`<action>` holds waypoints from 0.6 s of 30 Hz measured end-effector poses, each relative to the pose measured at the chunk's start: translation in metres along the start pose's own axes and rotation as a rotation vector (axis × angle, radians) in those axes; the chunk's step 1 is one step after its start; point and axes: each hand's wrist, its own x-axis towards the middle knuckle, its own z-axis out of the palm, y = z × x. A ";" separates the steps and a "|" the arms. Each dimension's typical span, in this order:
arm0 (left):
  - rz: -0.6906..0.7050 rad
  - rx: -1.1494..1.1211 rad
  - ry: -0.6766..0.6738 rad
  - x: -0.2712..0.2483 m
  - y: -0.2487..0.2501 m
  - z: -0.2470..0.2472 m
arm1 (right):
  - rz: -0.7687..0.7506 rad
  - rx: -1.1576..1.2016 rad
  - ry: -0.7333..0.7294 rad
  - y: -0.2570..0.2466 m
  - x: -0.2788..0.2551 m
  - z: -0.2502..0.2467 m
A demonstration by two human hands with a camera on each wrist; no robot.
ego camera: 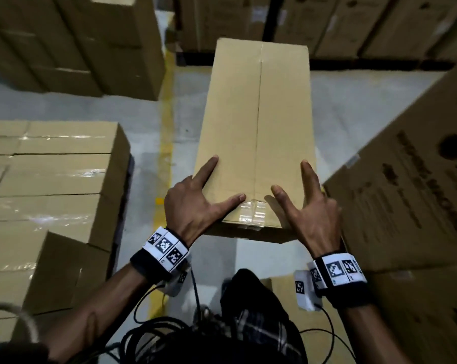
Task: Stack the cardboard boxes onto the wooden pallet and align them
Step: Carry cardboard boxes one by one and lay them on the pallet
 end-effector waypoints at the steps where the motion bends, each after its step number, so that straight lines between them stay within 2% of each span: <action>1: -0.037 0.000 0.020 0.018 -0.009 -0.002 | -0.038 -0.001 -0.022 -0.012 0.025 0.011; 11: -0.380 0.012 0.183 0.206 -0.068 -0.011 | -0.357 -0.028 -0.199 -0.125 0.272 0.110; 15: -0.547 -0.005 0.261 0.258 -0.080 -0.031 | -0.532 -0.046 -0.303 -0.188 0.351 0.140; 18: -0.740 -0.025 0.329 0.280 -0.102 -0.044 | -0.692 -0.047 -0.409 -0.243 0.393 0.177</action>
